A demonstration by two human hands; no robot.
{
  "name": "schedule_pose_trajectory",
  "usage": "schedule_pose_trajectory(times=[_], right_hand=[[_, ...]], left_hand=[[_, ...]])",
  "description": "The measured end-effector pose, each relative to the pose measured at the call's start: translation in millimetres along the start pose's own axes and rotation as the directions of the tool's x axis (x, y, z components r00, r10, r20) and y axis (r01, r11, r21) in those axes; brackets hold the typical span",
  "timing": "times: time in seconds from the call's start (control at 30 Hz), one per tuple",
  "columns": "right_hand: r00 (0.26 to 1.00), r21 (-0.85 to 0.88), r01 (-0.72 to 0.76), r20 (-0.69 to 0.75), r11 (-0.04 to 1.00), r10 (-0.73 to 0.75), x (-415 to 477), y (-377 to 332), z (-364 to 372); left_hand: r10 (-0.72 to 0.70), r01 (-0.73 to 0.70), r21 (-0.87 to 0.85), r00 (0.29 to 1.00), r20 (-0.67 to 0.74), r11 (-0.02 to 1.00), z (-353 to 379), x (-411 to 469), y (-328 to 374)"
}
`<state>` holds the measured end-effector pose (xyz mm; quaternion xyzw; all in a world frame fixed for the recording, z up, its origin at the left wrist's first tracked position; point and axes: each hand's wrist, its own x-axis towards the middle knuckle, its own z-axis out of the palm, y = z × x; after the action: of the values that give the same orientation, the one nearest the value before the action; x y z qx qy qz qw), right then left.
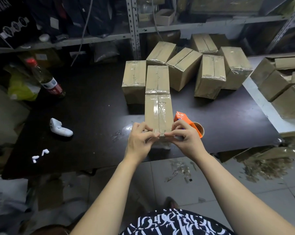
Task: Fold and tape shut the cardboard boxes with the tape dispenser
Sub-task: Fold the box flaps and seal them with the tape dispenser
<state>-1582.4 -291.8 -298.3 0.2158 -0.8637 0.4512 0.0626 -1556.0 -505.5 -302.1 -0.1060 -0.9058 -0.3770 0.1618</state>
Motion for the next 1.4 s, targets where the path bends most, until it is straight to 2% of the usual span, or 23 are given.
schedule_pose_trajectory(times=[0.27,0.4,0.53,0.73,0.8,0.93,1.03,1.17,1.4], right_hand=[[0.998,0.061,-0.049,0.048,0.997,0.046,0.8,5.2,-6.5],[0.998,0.095,-0.061,0.027,0.994,0.058,0.8,4.5,-5.8],[0.995,0.115,-0.089,0.061,0.989,0.083,3.4,4.5,-7.3],[0.981,0.112,-0.151,0.136,0.982,0.135,3.4,1.4,-15.3],[0.982,0.119,-0.168,0.106,0.979,0.156,0.6,0.9,-14.8],[0.987,0.110,-0.096,-0.116,0.989,0.109,-11.1,2.9,-11.9],[0.972,0.052,-0.120,-0.196,0.991,0.128,-9.7,8.1,-16.0],[0.987,0.037,-0.077,-0.142,0.996,0.081,-4.5,6.9,-20.5],[0.992,0.078,-0.125,-0.016,0.989,0.127,1.6,15.0,-28.9]], left_hand=[[-0.045,0.039,-0.192,0.999,-0.028,0.981,-18.7,0.3,-14.6],[-0.037,0.040,-0.151,0.999,0.017,0.988,-22.5,2.6,-15.3],[0.049,-0.048,-0.041,0.999,0.023,0.998,-22.7,3.9,-15.1],[0.109,-0.144,0.172,0.974,0.198,0.975,-17.3,-2.7,-5.9],[0.120,-0.162,0.214,0.973,0.199,0.963,-16.7,-2.1,-3.7],[0.073,-0.098,0.223,0.990,0.118,0.970,-9.1,13.2,20.9],[0.056,-0.076,0.260,0.995,0.085,0.962,4.6,22.2,30.8],[0.074,-0.083,0.221,0.996,0.050,0.972,6.4,13.0,19.9],[0.059,-0.078,0.134,0.989,0.137,0.988,-3.8,19.4,9.4]])
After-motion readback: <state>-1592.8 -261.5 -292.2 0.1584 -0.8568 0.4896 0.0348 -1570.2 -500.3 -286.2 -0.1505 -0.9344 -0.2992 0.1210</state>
